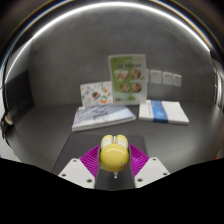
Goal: Arrange mouse
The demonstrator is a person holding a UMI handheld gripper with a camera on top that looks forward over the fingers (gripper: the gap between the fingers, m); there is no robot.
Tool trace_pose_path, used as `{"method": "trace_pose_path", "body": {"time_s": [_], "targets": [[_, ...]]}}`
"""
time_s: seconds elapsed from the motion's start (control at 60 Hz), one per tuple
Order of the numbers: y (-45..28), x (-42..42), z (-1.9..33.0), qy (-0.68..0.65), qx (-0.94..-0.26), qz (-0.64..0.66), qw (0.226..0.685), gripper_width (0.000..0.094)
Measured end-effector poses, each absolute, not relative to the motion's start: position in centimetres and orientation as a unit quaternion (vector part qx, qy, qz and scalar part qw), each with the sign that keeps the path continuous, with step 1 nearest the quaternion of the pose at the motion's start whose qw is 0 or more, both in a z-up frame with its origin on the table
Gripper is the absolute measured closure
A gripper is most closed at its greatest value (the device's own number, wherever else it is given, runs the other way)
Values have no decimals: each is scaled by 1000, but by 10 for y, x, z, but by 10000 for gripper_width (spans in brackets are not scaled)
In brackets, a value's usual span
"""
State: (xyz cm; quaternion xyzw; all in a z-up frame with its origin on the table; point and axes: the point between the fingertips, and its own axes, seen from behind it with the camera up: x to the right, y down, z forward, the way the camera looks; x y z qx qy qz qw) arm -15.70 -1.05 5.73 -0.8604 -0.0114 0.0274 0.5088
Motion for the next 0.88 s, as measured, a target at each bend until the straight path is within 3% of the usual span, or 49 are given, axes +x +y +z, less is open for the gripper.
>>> {"method": "trace_pose_path", "body": {"time_s": [0.217, 0.233, 0.267, 0.3, 0.333, 0.35, 0.383, 0.4, 0.433, 0.55, 0.567, 0.75, 0.883], "targets": [[-27, -194, -7, 2, -893, 7, 450, 550], [-29, -194, -10, 5, -896, 7, 444, 483], [-24, -193, -10, 12, -890, 6, 456, 530], [-25, -191, -11, 18, -890, 3, 456, 511], [-25, -191, -10, 19, -889, 3, 457, 481], [-25, -192, -10, 18, -891, 3, 454, 397], [-24, -193, -11, 11, -891, 6, 454, 366], [-27, -194, -10, 7, -893, 10, 449, 397], [-33, -197, -9, -2, -898, 21, 440, 282], [-56, -199, 11, -14, -895, 67, 440, 65], [-60, -197, 15, -14, -895, 70, 440, 109], [-123, -113, 50, 7, -894, 28, 447, 85], [-156, -19, 54, 48, -894, -20, 445, 80]]}}
